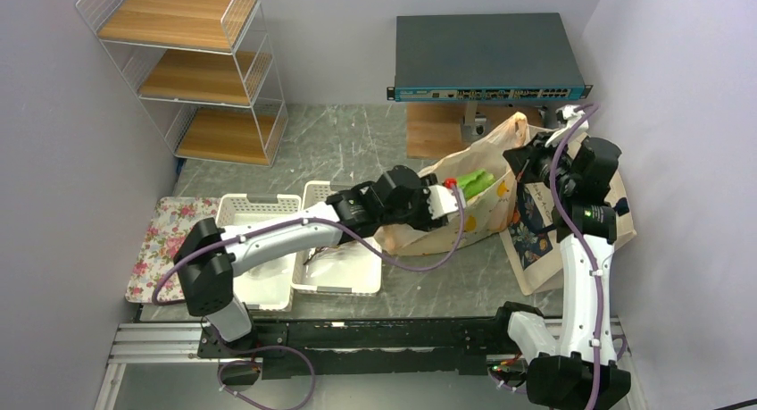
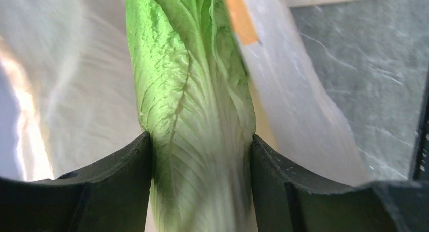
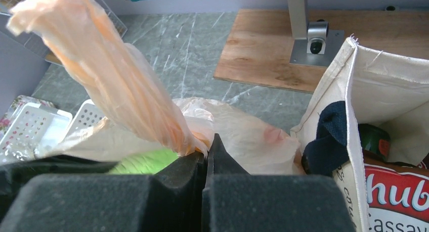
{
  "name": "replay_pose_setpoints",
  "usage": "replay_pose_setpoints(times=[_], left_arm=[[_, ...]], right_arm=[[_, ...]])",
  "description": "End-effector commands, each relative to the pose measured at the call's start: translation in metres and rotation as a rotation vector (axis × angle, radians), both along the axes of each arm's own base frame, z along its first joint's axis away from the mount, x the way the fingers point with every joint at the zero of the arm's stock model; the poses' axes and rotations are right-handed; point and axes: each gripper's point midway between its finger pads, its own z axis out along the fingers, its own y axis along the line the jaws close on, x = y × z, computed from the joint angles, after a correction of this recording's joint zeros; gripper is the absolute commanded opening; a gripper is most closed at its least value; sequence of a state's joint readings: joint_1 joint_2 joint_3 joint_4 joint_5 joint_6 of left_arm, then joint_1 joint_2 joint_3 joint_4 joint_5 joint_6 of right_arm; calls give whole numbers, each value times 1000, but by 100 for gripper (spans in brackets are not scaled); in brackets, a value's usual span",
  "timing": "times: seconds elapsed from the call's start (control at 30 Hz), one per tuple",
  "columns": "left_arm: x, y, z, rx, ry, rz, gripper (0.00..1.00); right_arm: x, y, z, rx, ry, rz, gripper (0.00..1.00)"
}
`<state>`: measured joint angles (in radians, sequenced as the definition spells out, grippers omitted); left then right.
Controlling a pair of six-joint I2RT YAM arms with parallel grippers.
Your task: Untie the knot of the grocery bags and take out the mixed food
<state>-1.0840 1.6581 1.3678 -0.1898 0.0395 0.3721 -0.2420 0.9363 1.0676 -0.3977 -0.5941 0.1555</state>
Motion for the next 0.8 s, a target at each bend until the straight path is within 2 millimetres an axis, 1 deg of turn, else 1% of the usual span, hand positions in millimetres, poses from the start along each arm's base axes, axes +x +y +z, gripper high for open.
replay_pose_setpoints(times=[0.0,0.07,0.13,0.27,0.37,0.47,0.57,0.6,0.63,0.77], left_arm=[[31,19,115,-282,-157,112,0],[24,25,139,-383,-175,76,0],[12,28,155,-443,-217,14,0],[-5,29,173,-528,-240,-63,0],[-12,30,191,-606,-254,-87,0],[-12,26,214,-682,-219,-80,0],[-8,20,242,-772,-178,-56,0],[-5,15,249,-797,-164,-50,0],[-3,12,265,-835,-166,-47,0],[11,-3,300,-937,-156,-17,0]], right_arm=[[-2,-4,-1,-51,-13,-8,0],[-4,-4,-9,-45,17,-9,0],[-6,-4,-15,-33,38,-11,0],[-6,1,-22,12,72,-3,0],[-6,3,-22,33,76,6,0],[-8,8,-21,48,75,35,0],[-11,16,-21,70,75,75,0],[-13,18,-21,75,75,87,0],[-13,19,-21,80,78,94,0],[-16,22,-25,85,88,108,0]])
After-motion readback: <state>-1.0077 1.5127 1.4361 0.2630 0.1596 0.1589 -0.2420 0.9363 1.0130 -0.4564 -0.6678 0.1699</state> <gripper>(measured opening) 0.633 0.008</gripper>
